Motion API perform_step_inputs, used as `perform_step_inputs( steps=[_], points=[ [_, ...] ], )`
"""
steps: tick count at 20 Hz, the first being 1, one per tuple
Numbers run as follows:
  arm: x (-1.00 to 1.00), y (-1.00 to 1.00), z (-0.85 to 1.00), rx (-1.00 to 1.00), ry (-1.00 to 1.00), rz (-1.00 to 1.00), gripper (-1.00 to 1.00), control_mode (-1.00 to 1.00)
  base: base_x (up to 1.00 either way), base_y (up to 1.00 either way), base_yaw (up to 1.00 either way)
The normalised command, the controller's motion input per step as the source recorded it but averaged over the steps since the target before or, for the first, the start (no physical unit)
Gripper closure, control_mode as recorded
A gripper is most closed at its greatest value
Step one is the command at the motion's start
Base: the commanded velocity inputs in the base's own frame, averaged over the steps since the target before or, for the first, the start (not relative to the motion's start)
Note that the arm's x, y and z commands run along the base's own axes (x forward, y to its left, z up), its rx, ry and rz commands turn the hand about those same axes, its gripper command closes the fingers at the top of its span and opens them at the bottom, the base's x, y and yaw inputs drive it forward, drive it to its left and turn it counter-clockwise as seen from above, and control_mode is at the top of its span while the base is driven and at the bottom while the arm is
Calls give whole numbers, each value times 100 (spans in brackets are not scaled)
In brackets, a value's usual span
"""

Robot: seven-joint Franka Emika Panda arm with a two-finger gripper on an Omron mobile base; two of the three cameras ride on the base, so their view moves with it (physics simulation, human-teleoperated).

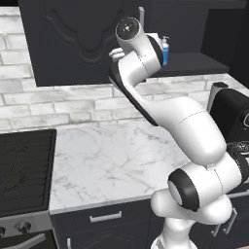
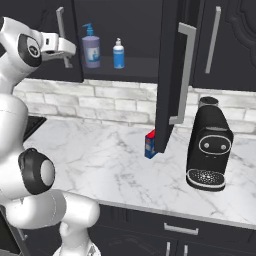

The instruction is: Pick the soap dispenser and soap dispenser from the cabinet and place them on the counter.

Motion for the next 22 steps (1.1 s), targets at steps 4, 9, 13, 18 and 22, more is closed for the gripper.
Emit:
perform_step_inputs(
  steps=[4, 9, 13, 18, 22],
  points=[
    [-45, 10, 12, 1, -2, 0, 100, -100, 0, 0, 0],
    [-48, 15, 8, 0, -3, -2, 100, -100, 0, 0, 0],
    [-36, 21, 0, 0, -3, -2, 100, -100, 0, 0, 0],
    [-31, 23, 2, 0, -3, -3, 100, -100, 0, 0, 0],
    [-33, 25, 2, 0, -1, -4, 100, -100, 0, 0, 0]
  ],
)
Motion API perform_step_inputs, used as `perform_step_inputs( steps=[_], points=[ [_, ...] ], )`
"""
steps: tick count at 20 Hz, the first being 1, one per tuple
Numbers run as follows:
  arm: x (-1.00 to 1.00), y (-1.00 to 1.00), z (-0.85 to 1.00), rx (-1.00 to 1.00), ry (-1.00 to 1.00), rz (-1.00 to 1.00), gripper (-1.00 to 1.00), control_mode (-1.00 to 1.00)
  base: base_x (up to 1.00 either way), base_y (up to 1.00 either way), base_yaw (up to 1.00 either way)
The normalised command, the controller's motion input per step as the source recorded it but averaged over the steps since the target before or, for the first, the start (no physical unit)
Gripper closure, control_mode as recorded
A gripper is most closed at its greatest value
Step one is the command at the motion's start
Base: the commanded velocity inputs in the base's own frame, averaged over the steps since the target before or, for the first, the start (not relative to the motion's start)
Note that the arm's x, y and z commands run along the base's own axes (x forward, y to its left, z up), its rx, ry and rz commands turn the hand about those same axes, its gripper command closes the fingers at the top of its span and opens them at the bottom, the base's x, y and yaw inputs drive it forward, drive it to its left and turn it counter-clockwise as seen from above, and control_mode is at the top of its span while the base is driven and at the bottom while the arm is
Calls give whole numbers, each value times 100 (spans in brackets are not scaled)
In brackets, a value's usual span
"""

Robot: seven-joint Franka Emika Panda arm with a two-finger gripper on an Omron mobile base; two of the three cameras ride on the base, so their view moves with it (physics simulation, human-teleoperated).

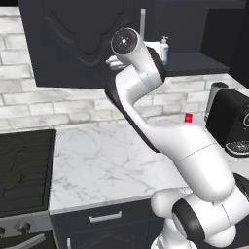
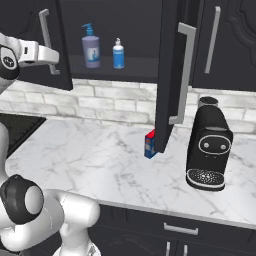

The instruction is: Pick the soap dispenser and soap dispenser from the cabinet and place them on the counter.

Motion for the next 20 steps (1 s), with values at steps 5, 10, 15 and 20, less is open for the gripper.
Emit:
perform_step_inputs(
  steps=[5, 10, 15, 20],
  points=[
    [-37, 25, 4, 1, 0, -4, 100, -100, 0, 0, 0],
    [-41, 24, 0, 0, 0, -3, 100, -100, 0, 0, 0],
    [-45, 26, -4, -1, -2, -1, 100, -100, 0, 0, 0],
    [-42, 29, -9, -2, -4, 0, 100, -100, 0, 0, 0]
  ],
)
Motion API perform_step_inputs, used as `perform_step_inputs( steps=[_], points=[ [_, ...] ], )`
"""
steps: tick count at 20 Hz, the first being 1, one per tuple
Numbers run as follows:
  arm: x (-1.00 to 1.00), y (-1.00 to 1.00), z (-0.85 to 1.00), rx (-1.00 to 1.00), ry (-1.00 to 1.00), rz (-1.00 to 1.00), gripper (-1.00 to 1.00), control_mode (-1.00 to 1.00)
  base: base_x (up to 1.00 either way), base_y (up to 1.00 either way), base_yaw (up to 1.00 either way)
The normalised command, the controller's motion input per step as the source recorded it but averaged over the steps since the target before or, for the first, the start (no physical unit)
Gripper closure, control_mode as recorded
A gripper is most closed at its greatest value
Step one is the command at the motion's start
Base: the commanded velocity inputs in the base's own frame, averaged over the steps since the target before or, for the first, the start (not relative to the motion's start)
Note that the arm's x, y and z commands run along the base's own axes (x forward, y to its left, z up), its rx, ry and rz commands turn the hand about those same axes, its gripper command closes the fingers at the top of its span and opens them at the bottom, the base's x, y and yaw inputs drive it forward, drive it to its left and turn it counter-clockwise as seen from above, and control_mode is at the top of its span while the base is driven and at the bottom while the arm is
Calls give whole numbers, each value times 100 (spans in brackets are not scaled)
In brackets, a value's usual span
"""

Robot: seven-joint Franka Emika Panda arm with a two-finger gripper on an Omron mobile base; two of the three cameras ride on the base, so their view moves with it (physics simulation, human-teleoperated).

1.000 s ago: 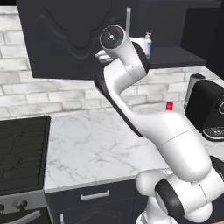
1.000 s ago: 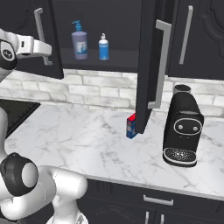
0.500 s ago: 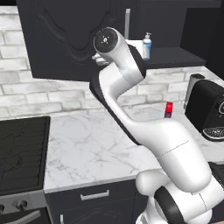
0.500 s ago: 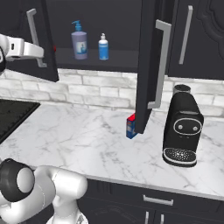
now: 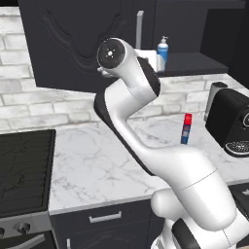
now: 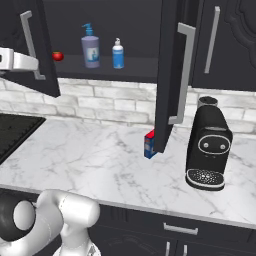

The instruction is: Pick the soap dispenser and soap dispenser from the cabinet and place them on the counter.

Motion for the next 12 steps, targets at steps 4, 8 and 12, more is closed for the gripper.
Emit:
perform_step_inputs(
  steps=[4, 8, 12],
  points=[
    [-46, 33, -13, -1, -5, 0, 100, -100, 0, 0, 0],
    [-43, 34, -14, -1, -3, 0, 100, -100, 0, 0, 0],
    [-34, 27, -11, -1, -2, 0, 100, -100, 0, 0, 0]
  ],
)
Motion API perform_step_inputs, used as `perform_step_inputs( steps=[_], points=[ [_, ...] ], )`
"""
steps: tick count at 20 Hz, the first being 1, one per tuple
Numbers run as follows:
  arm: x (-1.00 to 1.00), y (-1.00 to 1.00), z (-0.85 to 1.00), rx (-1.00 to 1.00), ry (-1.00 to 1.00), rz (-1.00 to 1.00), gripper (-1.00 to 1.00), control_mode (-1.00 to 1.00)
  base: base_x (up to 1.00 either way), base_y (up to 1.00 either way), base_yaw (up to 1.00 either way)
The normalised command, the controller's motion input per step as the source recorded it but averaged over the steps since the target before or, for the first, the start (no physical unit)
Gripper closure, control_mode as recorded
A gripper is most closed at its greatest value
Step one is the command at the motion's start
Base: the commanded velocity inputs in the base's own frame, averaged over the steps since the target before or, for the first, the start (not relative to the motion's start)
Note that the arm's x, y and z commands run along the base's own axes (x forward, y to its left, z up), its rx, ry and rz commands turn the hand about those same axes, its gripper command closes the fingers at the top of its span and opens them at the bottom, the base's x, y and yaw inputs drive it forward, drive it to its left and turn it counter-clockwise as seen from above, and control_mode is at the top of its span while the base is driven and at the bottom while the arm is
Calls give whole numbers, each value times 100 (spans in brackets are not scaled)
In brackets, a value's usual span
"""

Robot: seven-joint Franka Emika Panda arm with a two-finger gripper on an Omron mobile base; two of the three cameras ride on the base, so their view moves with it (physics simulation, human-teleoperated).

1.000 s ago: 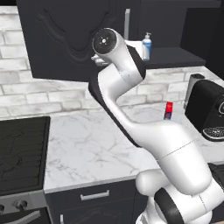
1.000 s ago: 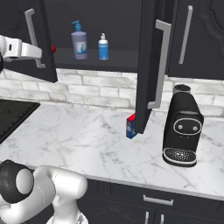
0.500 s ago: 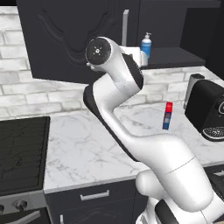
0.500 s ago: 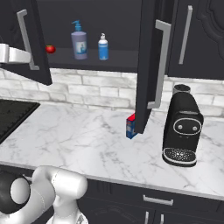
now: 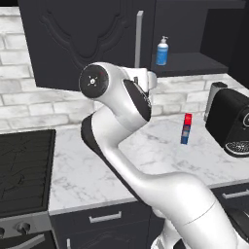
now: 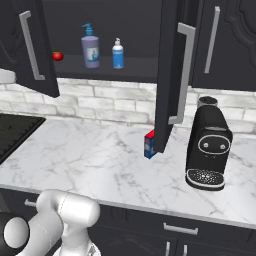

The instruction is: Pick the soap dispenser and soap dispenser from the cabinet and place them on the counter.

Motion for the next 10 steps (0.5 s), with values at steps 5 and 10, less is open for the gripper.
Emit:
perform_step_inputs(
  steps=[5, 10],
  points=[
    [-20, 1, 0, 0, -2, -3, 100, -100, 0, 0, 0],
    [-25, 0, 0, 0, -5, -4, -100, -100, 0, 0, 0]
  ],
)
